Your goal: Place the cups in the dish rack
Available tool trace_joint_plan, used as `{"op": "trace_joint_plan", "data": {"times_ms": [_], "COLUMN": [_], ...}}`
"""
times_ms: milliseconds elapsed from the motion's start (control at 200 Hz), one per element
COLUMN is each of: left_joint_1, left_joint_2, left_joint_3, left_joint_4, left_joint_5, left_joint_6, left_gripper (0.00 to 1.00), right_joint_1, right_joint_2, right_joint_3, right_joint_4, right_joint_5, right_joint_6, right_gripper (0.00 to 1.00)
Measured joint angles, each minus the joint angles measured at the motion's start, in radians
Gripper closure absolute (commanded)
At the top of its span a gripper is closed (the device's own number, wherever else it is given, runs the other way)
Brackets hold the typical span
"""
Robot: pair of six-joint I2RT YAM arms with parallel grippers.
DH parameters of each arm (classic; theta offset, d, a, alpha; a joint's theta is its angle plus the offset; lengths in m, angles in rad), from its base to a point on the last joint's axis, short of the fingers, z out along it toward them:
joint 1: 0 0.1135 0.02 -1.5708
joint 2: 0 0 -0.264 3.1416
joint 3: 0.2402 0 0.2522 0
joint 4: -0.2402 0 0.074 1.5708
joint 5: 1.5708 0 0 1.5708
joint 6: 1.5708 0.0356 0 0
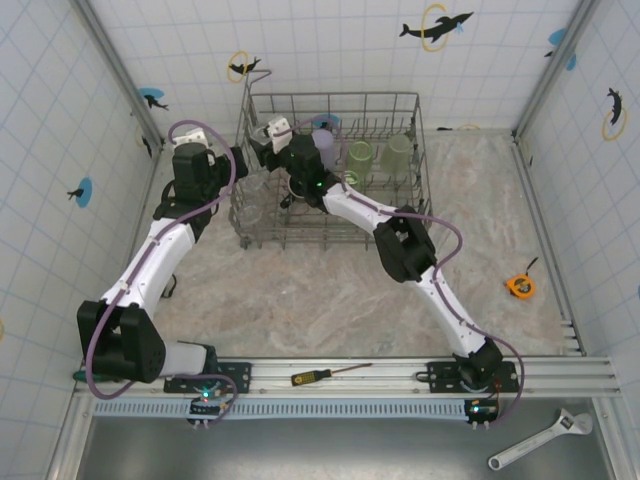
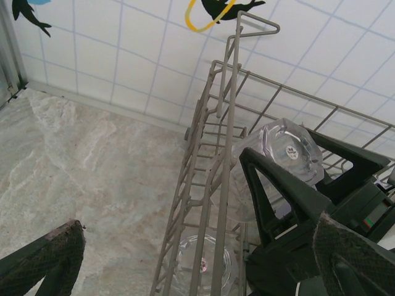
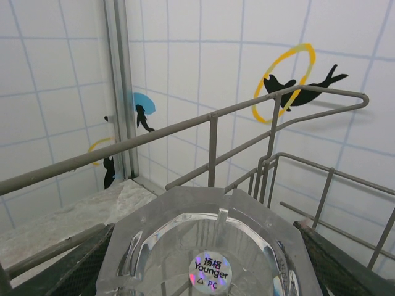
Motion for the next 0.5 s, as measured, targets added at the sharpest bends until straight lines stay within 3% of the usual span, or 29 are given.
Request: {"op": "trace_joint_plan", "data": {"times_ms": [500], "left_joint_1": [0.0], "left_joint_2": [0.009], "left_joint_3": [0.0], "left_joint_4": [0.002], "left_joint_5": [-0.027], "left_joint_6": [0.031], "left_gripper": [0.03], "right_joint_1": [-0.006], "right_joint_2": [0.002], "right_joint_3": [0.002], "right_joint_4": [-0.003], "right_joint_5": [-0.077], "right_joint_6": [-0.011], "right_gripper": [0.46]}}
